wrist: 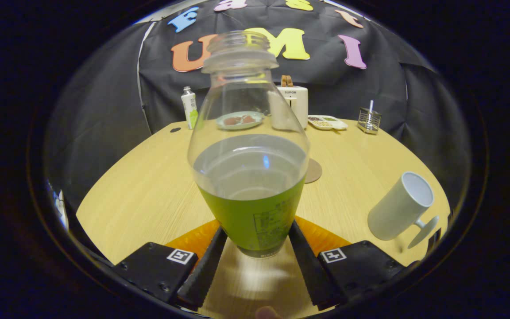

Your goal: Take the bottle from table, then pour the juice into the cup, finally place the bottle on the coaster

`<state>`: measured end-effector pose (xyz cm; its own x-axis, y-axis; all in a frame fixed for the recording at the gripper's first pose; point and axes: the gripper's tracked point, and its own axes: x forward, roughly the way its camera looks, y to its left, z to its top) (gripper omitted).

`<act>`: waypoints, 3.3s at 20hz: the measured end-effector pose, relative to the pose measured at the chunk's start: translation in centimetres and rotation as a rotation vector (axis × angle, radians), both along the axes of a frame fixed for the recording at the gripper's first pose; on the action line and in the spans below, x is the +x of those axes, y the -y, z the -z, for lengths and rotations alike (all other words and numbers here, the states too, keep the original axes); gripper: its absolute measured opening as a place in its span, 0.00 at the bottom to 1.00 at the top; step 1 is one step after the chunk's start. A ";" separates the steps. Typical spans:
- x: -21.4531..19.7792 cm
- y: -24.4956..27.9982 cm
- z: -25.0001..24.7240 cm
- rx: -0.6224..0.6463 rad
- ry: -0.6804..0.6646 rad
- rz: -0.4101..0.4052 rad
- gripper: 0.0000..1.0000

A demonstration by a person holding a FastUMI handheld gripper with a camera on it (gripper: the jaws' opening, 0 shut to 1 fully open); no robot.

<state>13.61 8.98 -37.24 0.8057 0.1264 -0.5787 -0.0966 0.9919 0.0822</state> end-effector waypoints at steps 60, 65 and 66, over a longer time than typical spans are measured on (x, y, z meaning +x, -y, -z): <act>-4.2 5.2 -13.0 1.451 -0.356 -0.117 0.78; -4.2 5.3 -13.6 1.499 -0.382 -0.129 0.78; -4.1 5.4 -13.8 1.511 -0.385 -0.130 0.78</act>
<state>9.49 3.61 -23.48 0.5828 0.8125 -0.0167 0.0886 -0.0430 0.9951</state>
